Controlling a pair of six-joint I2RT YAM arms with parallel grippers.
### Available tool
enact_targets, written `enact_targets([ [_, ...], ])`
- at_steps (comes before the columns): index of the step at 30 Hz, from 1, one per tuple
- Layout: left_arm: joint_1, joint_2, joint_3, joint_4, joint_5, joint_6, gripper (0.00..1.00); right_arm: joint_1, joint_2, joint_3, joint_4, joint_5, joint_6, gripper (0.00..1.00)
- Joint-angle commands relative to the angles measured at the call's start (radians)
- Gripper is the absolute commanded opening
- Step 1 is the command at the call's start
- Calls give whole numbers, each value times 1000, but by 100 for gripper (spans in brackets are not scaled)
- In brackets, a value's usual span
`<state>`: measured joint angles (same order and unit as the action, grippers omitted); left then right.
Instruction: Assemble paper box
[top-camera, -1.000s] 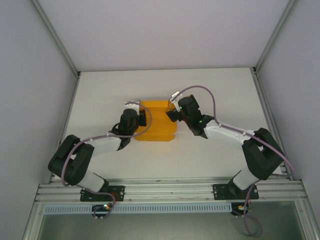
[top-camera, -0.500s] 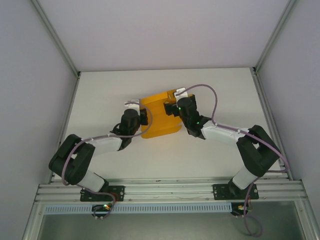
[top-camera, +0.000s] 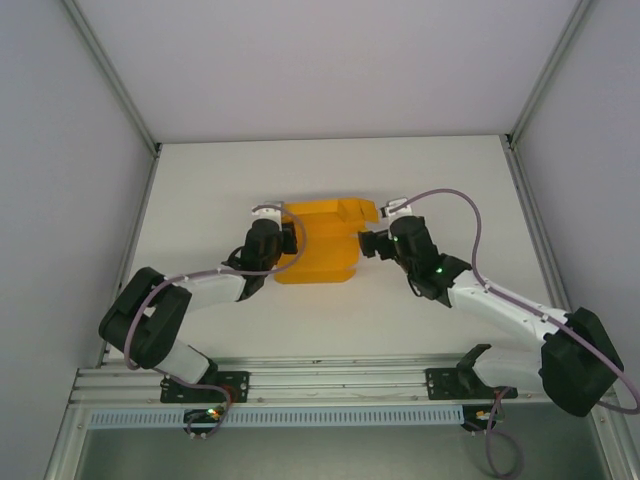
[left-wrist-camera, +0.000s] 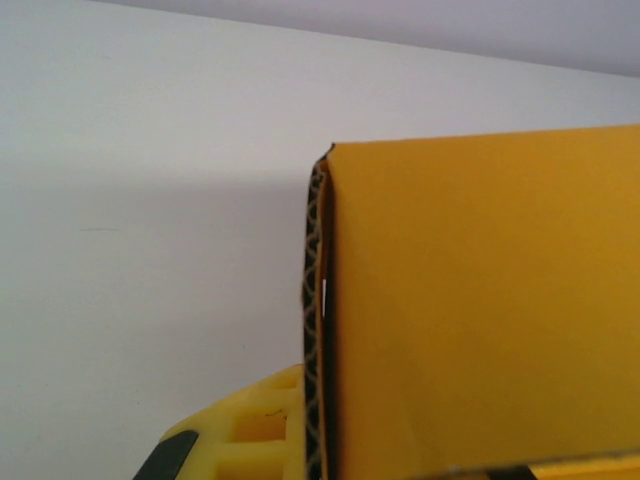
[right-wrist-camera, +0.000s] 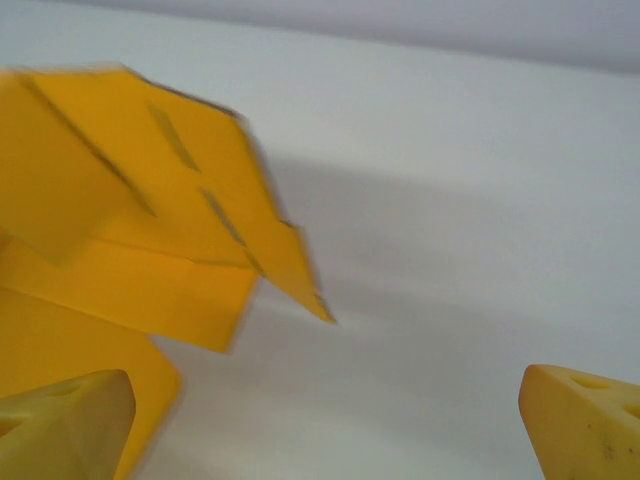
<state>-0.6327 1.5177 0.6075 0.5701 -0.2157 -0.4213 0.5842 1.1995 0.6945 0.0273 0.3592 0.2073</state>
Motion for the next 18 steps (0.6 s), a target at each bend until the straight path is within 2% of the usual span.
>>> enact_targets([
  [1, 3, -41, 17, -6, 43, 22, 0, -37, 27, -9, -138, -9, 39, 100],
  [11, 1, -56, 9, -11, 97, 40, 0, -61, 221, 113, -21, 13, -34, 100],
  [14, -2, -45, 16, -17, 100, 53, 0, -60, 267, 170, -36, 65, -77, 100],
  [18, -7, -35, 33, -48, 95, 65, 0, -59, 303, 216, -36, 51, -144, 100],
])
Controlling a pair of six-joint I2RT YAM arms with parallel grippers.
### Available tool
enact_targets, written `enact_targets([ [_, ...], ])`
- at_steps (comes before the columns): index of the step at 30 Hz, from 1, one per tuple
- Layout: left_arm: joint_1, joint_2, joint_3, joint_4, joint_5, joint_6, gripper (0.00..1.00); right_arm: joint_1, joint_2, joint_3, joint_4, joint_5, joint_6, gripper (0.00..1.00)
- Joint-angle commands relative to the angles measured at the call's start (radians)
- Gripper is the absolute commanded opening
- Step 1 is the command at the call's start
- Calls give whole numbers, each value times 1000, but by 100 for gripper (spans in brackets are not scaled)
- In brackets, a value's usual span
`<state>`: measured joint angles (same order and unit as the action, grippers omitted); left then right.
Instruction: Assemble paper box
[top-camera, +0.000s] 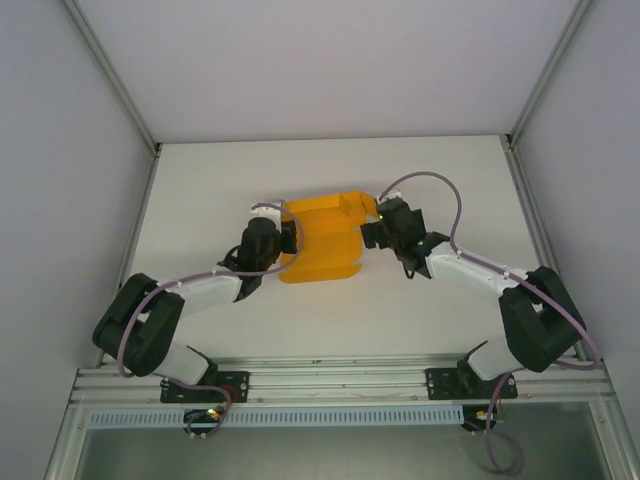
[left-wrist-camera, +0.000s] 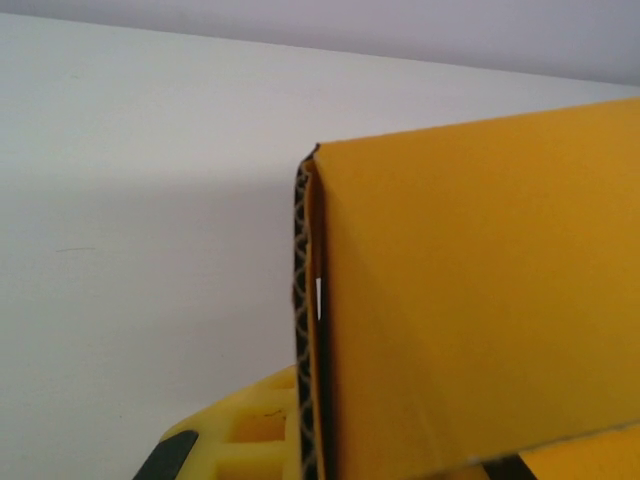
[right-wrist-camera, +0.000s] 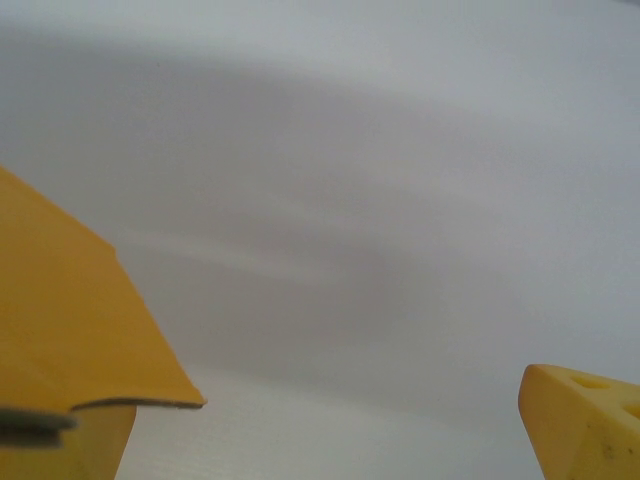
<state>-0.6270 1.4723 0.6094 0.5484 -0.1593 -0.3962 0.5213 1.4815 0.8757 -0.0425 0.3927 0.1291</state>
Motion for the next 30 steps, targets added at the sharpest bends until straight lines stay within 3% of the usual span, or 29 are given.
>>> enact_targets([
  [1, -14, 12, 34, -31, 43, 46, 0, 3, 23, 39, 40, -6, -85, 100],
  [8, -22, 24, 52, -56, 26, 65, 0, 62, 9, -5, 159, -21, -290, 100],
  [17, -19, -6, 34, -67, -20, 90, 0, 35, -69, -85, 137, 86, -338, 100],
  [25, -17, -9, 33, -68, -15, 98, 0, 11, -143, -104, 107, 2, -323, 100],
  [30, -19, -3, 34, -68, -1, 92, 0, 11, -107, -68, 116, -92, -342, 100],
])
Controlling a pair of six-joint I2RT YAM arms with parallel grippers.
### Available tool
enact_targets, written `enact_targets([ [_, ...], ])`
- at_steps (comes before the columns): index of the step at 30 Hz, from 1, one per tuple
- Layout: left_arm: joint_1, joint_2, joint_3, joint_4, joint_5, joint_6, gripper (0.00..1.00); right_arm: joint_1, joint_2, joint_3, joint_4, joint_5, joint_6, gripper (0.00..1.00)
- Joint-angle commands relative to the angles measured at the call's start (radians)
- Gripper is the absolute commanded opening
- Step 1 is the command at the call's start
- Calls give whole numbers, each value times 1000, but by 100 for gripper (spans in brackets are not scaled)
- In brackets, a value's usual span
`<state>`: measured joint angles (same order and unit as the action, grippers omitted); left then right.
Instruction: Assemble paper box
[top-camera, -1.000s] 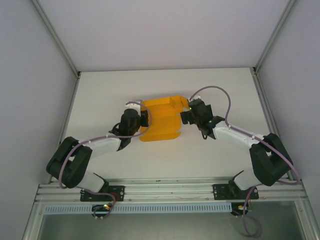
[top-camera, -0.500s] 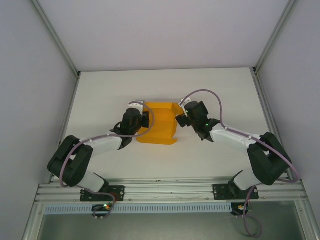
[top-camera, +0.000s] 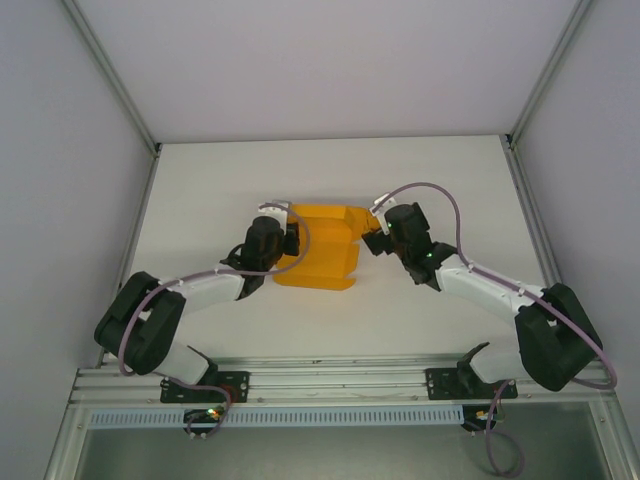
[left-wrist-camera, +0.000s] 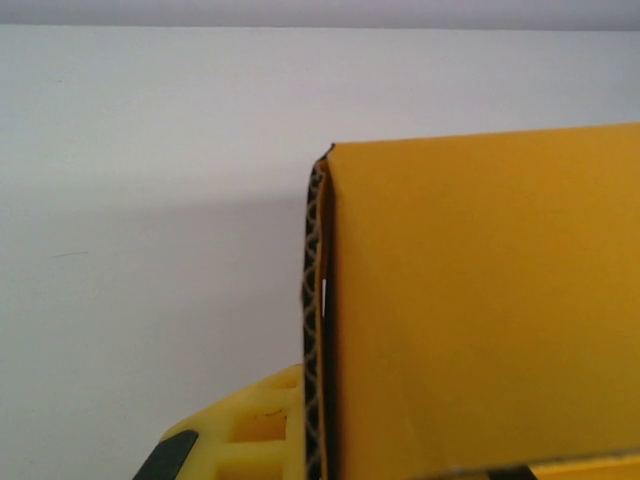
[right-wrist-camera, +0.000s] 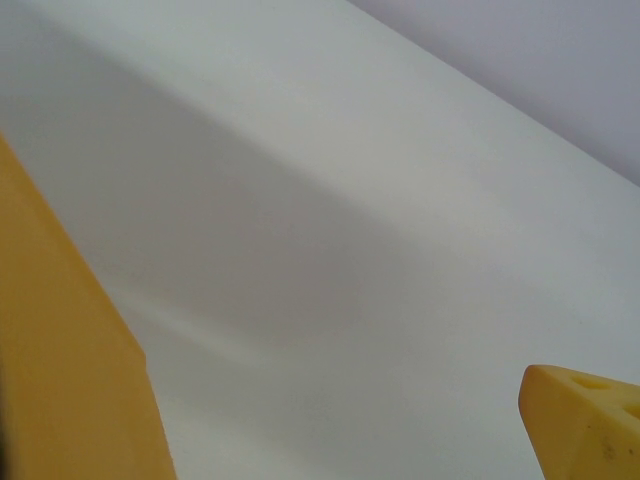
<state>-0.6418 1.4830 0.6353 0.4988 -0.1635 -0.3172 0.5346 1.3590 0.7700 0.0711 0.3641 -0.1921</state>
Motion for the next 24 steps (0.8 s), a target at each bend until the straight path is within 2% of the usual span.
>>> enact_targets([
  [1, -4, -12, 10, -16, 9, 9, 0, -2, 29, 47, 5, -74, -22, 100],
  [10, -6, 6, 23, -5, 35, -3, 0, 1, 173, 122, 144, -188, 50, 100],
  [16, -7, 14, 23, 34, 36, -79, 0, 28, 260, 122, 268, -204, 116, 100],
  [20, -6, 23, 33, 24, 48, -86, 0, 79, 304, 124, 346, -61, 102, 100],
  [24, -6, 20, 33, 12, 21, -97, 0, 99, 308, 141, 329, 71, 111, 100],
])
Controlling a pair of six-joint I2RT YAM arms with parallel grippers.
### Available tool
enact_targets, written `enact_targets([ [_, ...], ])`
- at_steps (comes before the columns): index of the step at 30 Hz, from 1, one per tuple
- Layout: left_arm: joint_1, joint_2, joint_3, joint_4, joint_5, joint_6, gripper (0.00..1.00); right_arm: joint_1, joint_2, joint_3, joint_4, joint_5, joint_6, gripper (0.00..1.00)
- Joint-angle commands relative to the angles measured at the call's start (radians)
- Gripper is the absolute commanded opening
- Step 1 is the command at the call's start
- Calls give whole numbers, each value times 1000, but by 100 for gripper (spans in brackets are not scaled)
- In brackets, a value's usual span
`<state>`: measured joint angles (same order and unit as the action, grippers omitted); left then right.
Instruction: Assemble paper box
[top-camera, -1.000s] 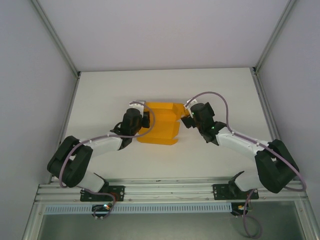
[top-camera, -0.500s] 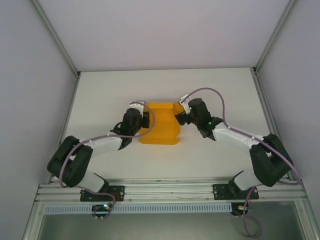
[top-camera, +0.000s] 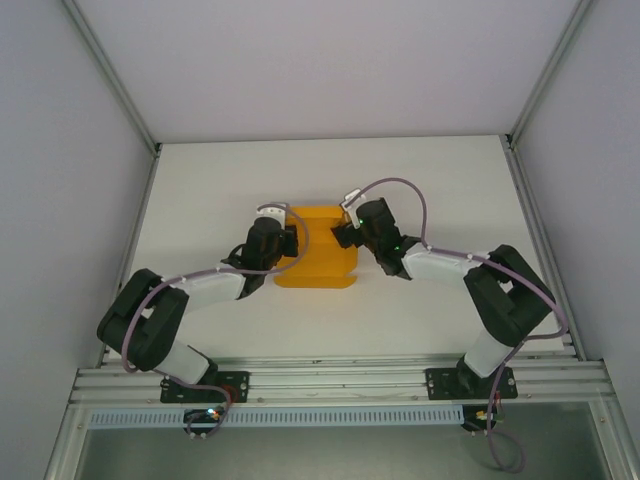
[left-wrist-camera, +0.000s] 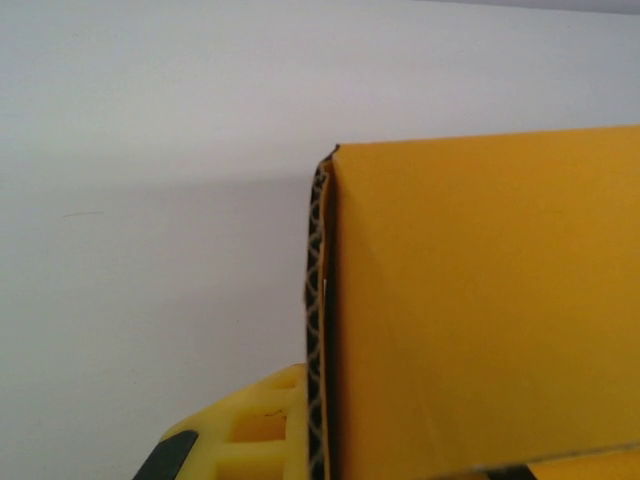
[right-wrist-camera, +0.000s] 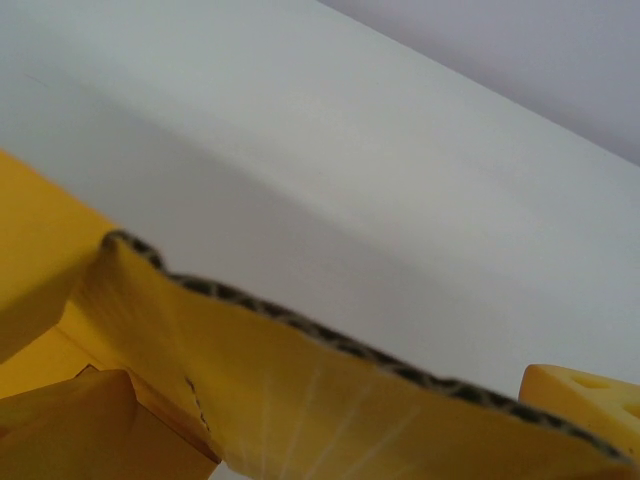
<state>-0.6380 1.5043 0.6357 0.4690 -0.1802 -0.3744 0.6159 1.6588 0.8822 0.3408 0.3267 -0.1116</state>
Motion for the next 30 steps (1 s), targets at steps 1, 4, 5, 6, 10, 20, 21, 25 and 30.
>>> enact_targets([
  [1, -9, -4, 33, 37, 32, -41, 0, 18, 0, 28, 45, 121, 33, 100],
  [4, -5, -4, 35, 18, 7, -44, 0, 18, -71, -3, -31, 136, 55, 100],
  [5, -3, -2, 35, 12, -1, -47, 0, 18, -108, -22, -70, 133, 75, 100],
  [6, -1, -3, 34, 7, -6, -52, 0, 18, -147, -38, -115, 129, 99, 100],
  [10, 16, -5, 23, 8, -6, -53, 0, 25, -327, -118, -275, 29, 181, 100],
  [20, 30, -42, -9, 38, 46, -11, 0, -85, -626, -189, -508, -24, 325, 100],
  [21, 31, -45, -12, 44, 55, -8, 0, -125, -625, -185, -532, -36, 345, 99],
  [25, 31, -46, -24, 66, 73, -10, 0, -250, -577, -168, -552, -140, 371, 92],
  [30, 31, -41, -21, 72, 101, -1, 0, -266, -457, -96, -507, -280, 300, 90],
])
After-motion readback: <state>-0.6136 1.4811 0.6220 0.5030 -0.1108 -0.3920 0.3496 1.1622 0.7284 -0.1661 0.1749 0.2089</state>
